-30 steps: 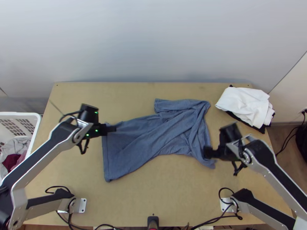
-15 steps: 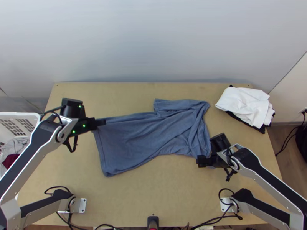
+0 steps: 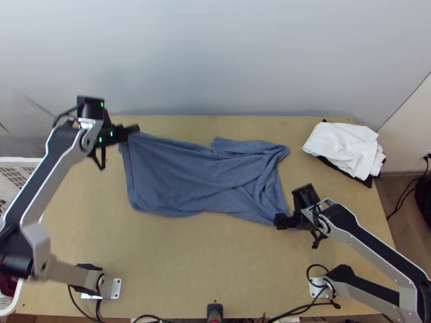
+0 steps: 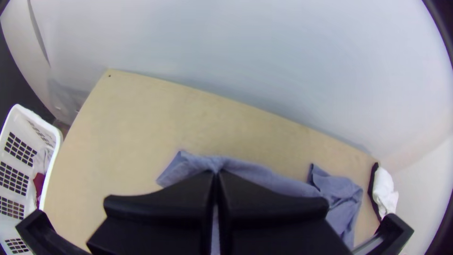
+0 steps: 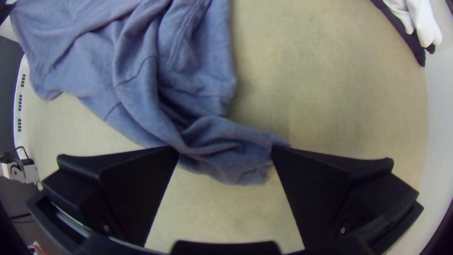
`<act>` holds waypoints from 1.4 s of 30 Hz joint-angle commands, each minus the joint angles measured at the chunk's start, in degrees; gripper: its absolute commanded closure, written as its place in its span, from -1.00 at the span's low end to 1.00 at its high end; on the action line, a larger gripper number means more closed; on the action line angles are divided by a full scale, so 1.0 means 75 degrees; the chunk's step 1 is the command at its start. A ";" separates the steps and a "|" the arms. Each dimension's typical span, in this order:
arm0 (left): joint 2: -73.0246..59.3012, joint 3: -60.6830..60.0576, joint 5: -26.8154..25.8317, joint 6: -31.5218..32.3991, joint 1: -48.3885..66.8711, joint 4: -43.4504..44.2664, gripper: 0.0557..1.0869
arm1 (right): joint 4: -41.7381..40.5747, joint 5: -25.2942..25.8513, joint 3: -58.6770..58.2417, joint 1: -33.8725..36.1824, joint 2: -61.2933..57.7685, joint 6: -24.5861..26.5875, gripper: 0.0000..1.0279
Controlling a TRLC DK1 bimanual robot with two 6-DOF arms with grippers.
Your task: Fold the t-shirt
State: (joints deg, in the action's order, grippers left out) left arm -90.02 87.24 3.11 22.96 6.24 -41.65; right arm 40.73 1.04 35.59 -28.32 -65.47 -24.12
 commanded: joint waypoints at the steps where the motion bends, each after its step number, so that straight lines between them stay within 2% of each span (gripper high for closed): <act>1: -0.1755 0.1950 0.0053 -0.0038 -0.0281 0.0080 0.58 | -0.0099 0.0026 0.0328 0.0061 -0.0118 -0.0042 -0.77; 4: -0.2084 0.2348 0.0053 -0.0143 -0.0164 0.0057 -0.24 | -0.0087 0.0037 0.0621 0.0061 -0.0200 -0.0054 -0.77; 7: -0.1978 0.2360 0.0018 -0.0143 0.0012 -0.0177 -0.68 | -0.0087 0.0049 0.0867 0.0049 -0.0282 -0.0054 -0.77; 8: -0.1920 0.2360 -0.0064 -0.0120 0.0059 -0.0435 -0.73 | -0.0087 0.0049 0.0914 0.0037 -0.0329 -0.0054 -0.77; 12: -0.1439 0.2149 -0.0837 -0.0202 0.0141 -0.1654 -0.74 | -0.0087 0.0049 0.0926 -0.0080 -0.0446 -0.0065 -0.77; 16: -0.0466 0.0930 -0.1271 -0.0847 0.0059 -0.2181 -0.74 | -0.0087 0.0049 0.0891 -0.0197 -0.0470 -0.0065 -0.77; 20: 0.0799 -0.0980 -0.1271 -0.1632 0.0070 -0.2252 -0.86 | 0.0018 0.0049 0.0867 -0.0303 -0.0470 -0.0065 -0.77; 26: 0.1807 -0.2878 -0.1189 -0.1925 0.0164 -0.2181 -0.86 | 0.0089 0.0049 0.0727 -0.0408 -0.0376 -0.0171 -0.77; 30: 0.2065 -0.3757 -0.0720 -0.2042 0.0398 -0.1771 -0.86 | 0.0159 0.0049 0.0574 -0.0420 -0.0188 -0.0171 -0.77; 36: 0.2006 -0.4367 -0.0532 -0.2077 0.0422 -0.1009 -0.86 | 0.0276 0.0049 0.0434 -0.0514 -0.0036 -0.0288 -0.77; 42: 0.1666 -0.4566 -0.0532 -0.2077 0.0281 -0.0529 -0.86 | 0.0393 0.0049 0.0528 -0.0701 0.0093 -0.0733 -0.77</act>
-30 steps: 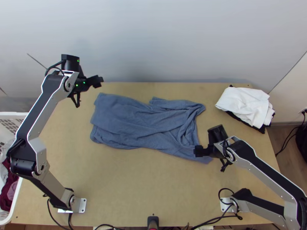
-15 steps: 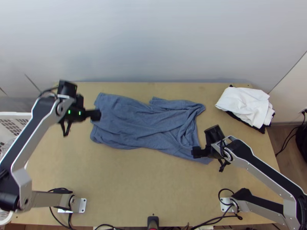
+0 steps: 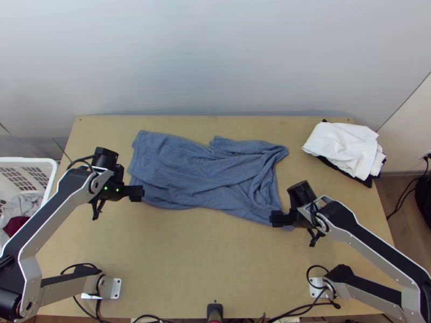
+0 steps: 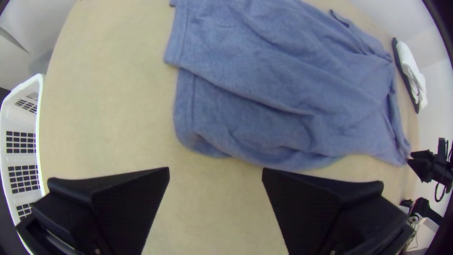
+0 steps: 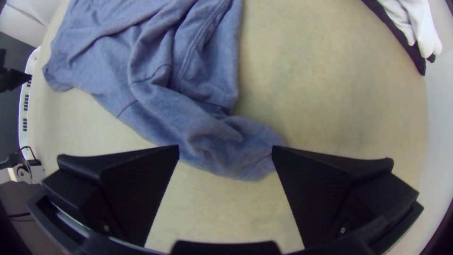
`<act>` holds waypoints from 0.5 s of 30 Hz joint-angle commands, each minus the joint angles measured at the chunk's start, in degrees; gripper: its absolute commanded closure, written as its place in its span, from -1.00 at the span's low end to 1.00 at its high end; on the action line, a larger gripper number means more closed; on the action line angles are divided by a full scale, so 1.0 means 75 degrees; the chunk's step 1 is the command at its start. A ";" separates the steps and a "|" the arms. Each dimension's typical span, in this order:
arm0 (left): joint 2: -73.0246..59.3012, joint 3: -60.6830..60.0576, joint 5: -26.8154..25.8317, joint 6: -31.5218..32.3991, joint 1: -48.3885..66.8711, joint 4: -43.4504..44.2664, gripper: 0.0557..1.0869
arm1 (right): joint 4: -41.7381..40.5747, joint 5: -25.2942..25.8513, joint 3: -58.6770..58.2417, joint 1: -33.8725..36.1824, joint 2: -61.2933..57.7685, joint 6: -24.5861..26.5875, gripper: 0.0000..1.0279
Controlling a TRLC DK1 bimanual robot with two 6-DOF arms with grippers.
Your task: Fold the t-shirt
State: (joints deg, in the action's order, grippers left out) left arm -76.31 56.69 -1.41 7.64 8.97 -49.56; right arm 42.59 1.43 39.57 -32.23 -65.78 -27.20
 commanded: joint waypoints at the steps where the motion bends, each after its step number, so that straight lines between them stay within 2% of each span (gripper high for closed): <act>1: -0.0208 -0.0550 0.0129 -0.0022 -0.0083 0.0655 -0.86 | 0.0181 -0.0003 -0.0015 -0.0203 0.0134 -0.0369 -0.77; 3: -0.0337 -0.0644 0.0352 -0.0034 -0.0083 0.0924 -0.86 | 0.0204 -0.0003 -0.0050 -0.0203 0.0181 -0.0369 -0.77; 11: -0.0981 -0.0656 0.0516 0.0013 -0.0282 0.1581 -0.84 | 0.0251 0.0008 -0.0061 -0.0191 0.0239 -0.0369 -0.77; 15: -0.1227 -0.0668 0.0434 0.0013 -0.0376 0.1827 -0.71 | 0.0263 0.0020 -0.0085 -0.0191 0.0239 -0.0381 -0.77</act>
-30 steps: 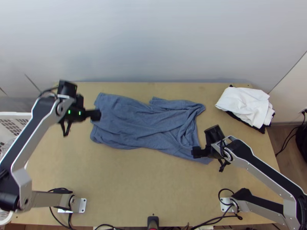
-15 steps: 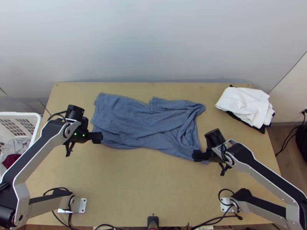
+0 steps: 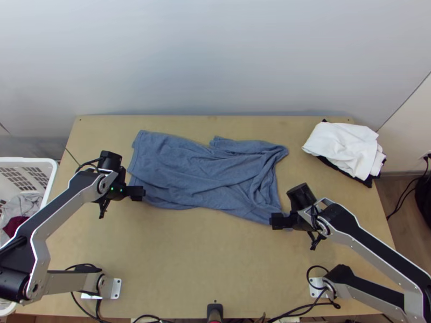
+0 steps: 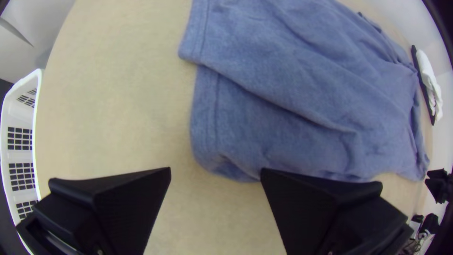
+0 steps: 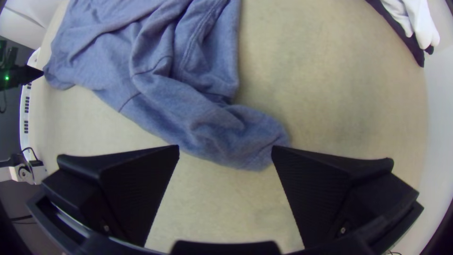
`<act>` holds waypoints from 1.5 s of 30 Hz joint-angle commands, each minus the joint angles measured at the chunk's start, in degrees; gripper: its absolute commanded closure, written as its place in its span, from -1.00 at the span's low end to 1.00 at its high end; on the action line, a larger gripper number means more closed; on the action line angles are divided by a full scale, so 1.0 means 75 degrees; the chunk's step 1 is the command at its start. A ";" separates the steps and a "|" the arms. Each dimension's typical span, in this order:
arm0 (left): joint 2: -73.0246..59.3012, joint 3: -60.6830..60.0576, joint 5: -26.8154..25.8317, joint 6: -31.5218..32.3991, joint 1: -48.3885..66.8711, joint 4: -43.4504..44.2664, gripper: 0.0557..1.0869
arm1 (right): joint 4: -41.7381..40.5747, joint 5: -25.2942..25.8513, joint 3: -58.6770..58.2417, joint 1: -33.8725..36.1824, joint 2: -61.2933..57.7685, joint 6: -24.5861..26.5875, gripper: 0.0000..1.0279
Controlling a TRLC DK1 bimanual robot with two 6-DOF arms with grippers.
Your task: Fold the t-shirt
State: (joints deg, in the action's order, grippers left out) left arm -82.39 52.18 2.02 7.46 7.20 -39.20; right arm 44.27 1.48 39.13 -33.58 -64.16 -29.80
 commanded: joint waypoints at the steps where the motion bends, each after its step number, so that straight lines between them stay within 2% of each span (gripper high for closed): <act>1: -0.0452 -0.0091 -0.0035 0.0048 -0.0140 0.0504 -0.67 | 0.0039 0.0014 -0.0027 -0.0022 0.0024 -0.0034 -0.77; 6: -0.0452 -0.0255 -0.0129 0.0071 -0.0105 0.1078 -0.26 | 0.0039 0.0026 -0.0027 -0.0011 0.0024 -0.0034 -0.77; 8: -0.0370 -0.0325 -0.0234 0.0071 -0.0093 0.1289 0.09 | 0.0039 0.0038 -0.0027 -0.0011 0.0024 -0.0034 -0.77; 12: -0.0335 -0.0384 -0.0234 0.0071 -0.0105 0.1500 0.93 | 0.0039 0.0049 -0.0062 0.0001 0.0024 -0.0058 -0.77; 21: 0.0310 -0.0184 -0.0246 0.0165 -0.0281 0.1149 0.92 | -0.0008 0.0049 -0.0109 -0.0011 0.0012 -0.0093 -0.77; 27: 0.0731 0.0015 -0.0246 0.0317 -0.0304 0.0750 0.92 | -0.0782 0.0120 -0.0320 -0.0069 -0.0621 -0.0093 -0.76; 31: 0.0790 0.0238 -0.0246 0.0423 -0.0292 0.0551 0.92 | -0.1333 0.0190 -0.0226 -0.0057 -0.1008 -0.0081 -0.21; 34: 0.0790 0.0390 -0.0246 0.0528 -0.0292 0.0422 0.92 | -0.1543 0.0202 -0.0214 -0.0116 -0.1219 -0.0069 -0.09; 35: 0.0802 0.0448 -0.0246 0.0552 -0.0281 0.0352 0.92 | -0.1555 0.0213 -0.0191 -0.0198 -0.1207 -0.0011 0.11; 37: 0.0860 0.0589 -0.0246 0.0587 -0.0281 0.0246 0.92 | -0.1790 0.0284 -0.0155 -0.0292 -0.1031 0.0306 0.83; 38: 0.0907 0.0683 -0.0246 0.0599 -0.0281 0.0199 0.92 | -0.1954 0.0284 -0.0167 -0.0303 -0.0891 0.0376 0.94; 42: 0.1106 0.1280 -0.0234 0.0692 -0.0363 -0.0211 0.92 | -0.1907 0.0565 -0.0085 -0.0233 -0.0234 0.0411 0.94; 45: 0.1224 0.2101 -0.0246 0.0809 -0.0468 -0.0715 0.92 | -0.1637 0.0565 0.0501 0.0329 0.0176 0.0634 0.94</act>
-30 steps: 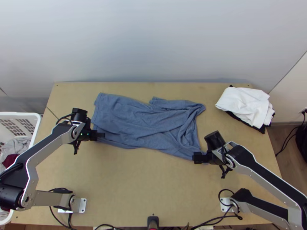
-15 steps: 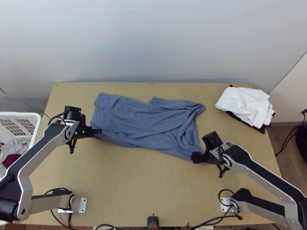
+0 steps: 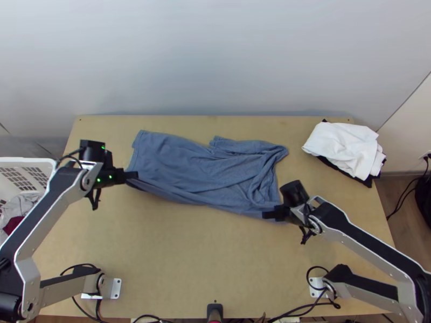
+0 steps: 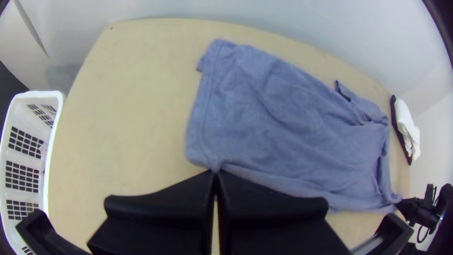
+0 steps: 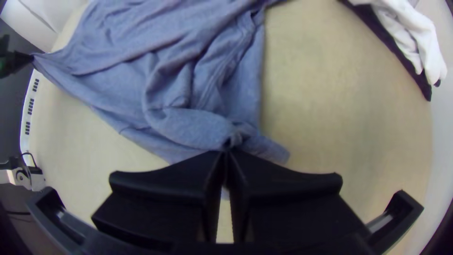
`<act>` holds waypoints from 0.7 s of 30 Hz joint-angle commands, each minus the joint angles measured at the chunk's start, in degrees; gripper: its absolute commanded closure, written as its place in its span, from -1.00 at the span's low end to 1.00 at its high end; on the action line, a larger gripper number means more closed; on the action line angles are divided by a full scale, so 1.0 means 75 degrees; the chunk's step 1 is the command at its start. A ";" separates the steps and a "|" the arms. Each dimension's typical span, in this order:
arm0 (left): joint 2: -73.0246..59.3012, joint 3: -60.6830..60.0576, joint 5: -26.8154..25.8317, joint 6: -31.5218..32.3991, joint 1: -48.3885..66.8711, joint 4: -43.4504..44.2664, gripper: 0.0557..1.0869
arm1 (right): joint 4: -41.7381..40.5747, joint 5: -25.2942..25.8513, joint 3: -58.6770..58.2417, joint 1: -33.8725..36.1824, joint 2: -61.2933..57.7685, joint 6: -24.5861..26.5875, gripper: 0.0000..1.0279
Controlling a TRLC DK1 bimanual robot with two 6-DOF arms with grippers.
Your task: Fold the t-shirt
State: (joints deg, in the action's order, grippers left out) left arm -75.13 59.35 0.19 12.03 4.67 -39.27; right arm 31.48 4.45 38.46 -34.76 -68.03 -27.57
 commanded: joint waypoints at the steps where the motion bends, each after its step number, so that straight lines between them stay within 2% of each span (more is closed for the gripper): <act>1: 0.0279 0.1438 -0.0001 0.0259 -0.0165 -0.0835 0.92 | 0.0126 0.0169 0.0861 0.0662 0.0809 0.0430 0.94; 6: 0.0315 0.2903 -0.0013 0.0341 -0.0247 -0.1573 0.92 | 0.0700 0.0169 0.2443 0.1155 0.0950 0.0805 0.94; 12: 0.0549 0.4262 -0.0072 0.0388 -0.0212 -0.2475 0.92 | 0.1521 0.0157 0.4294 0.1166 0.0809 0.0688 0.94; 21: 0.1170 0.5680 -0.0060 0.0364 -0.0247 -0.3179 0.92 | 0.2962 0.0239 0.6298 0.1120 0.1102 0.0501 0.94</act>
State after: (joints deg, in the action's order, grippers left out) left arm -69.14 93.67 -0.38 14.79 2.92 -59.42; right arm 46.72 5.82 74.85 -26.59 -61.39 -23.31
